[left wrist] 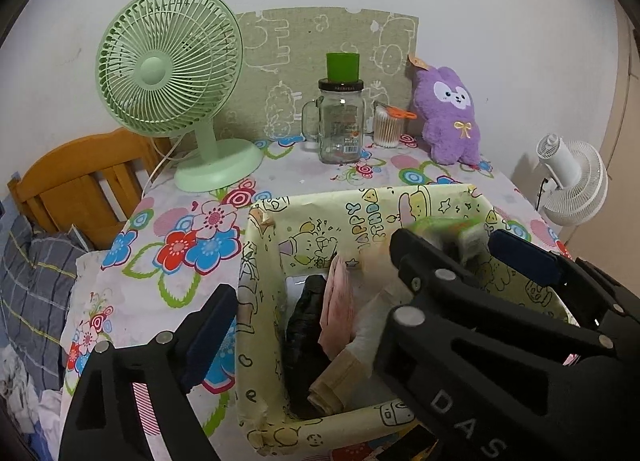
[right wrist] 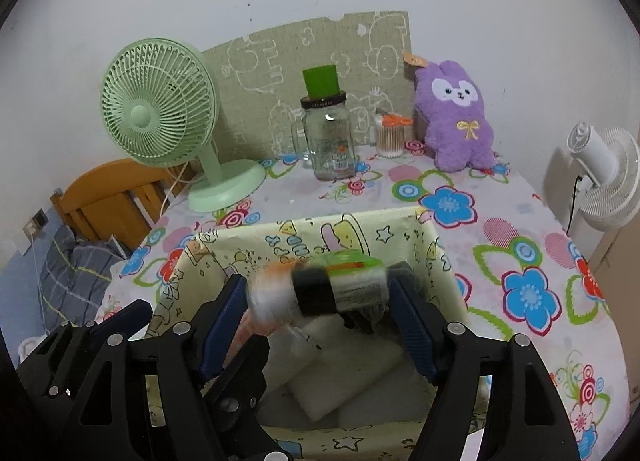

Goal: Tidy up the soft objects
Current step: 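Open the left tool to drop the white item while the right tool releases the tissue pack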

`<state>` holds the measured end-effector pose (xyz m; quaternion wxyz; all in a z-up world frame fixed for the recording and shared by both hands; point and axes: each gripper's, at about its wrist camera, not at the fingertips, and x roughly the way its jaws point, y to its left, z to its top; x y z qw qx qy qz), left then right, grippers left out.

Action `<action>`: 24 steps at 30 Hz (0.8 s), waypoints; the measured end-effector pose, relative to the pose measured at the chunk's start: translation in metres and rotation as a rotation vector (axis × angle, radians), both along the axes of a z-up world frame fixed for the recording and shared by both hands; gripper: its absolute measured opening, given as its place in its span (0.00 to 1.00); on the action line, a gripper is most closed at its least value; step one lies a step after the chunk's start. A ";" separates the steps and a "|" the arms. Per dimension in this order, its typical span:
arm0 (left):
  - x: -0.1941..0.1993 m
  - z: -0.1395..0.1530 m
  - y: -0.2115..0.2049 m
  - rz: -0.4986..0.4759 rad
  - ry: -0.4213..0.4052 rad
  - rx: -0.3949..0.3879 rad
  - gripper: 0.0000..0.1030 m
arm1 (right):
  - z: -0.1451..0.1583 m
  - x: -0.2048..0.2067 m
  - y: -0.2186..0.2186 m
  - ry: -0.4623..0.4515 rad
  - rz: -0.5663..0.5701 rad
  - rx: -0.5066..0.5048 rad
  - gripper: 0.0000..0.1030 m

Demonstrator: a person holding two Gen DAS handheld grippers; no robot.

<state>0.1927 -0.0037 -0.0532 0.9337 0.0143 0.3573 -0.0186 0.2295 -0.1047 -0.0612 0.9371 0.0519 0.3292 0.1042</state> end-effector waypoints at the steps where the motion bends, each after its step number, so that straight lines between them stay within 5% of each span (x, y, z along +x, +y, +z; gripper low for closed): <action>1: 0.000 0.000 -0.001 -0.002 0.000 0.001 0.90 | -0.001 0.000 0.000 0.005 -0.001 0.001 0.85; 24: -0.036 0.020 -0.021 -0.041 -0.060 -0.002 0.93 | 0.022 -0.041 -0.021 -0.050 -0.049 -0.034 0.90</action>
